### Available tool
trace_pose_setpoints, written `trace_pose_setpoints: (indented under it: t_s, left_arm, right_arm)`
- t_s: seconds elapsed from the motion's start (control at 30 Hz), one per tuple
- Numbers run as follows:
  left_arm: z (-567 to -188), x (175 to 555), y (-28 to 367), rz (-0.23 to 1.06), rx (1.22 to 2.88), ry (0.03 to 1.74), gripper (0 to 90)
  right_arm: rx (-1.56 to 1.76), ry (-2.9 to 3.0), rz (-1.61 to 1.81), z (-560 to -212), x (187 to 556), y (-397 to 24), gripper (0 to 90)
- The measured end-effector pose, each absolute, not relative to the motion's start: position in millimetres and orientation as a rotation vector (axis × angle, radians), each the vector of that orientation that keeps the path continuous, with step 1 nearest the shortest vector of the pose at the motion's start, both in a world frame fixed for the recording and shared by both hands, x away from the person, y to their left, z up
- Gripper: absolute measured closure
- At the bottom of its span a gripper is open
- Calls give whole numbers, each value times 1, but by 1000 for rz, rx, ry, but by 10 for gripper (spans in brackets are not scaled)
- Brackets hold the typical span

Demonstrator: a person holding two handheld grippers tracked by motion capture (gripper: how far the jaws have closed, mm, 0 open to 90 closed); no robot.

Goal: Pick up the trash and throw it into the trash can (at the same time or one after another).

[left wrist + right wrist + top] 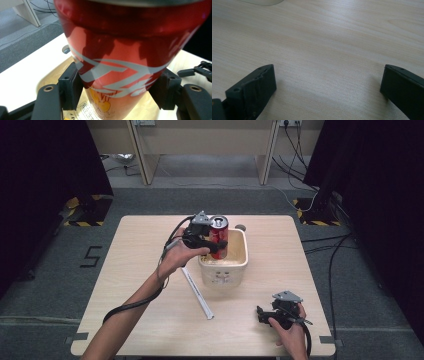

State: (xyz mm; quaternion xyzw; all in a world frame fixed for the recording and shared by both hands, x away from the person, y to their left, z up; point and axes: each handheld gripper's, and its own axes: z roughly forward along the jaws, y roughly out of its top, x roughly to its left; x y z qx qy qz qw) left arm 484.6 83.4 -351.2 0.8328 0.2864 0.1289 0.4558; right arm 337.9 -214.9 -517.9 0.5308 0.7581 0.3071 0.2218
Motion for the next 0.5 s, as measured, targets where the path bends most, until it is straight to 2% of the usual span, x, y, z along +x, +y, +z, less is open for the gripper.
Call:
trace_pose_setpoints:
  t_s: [0.5]
  left_arm:
    - [-369,486,80,339,2098,706,337]
  right_arm:
    - [1467,2096,847,-518,338,-215,3]
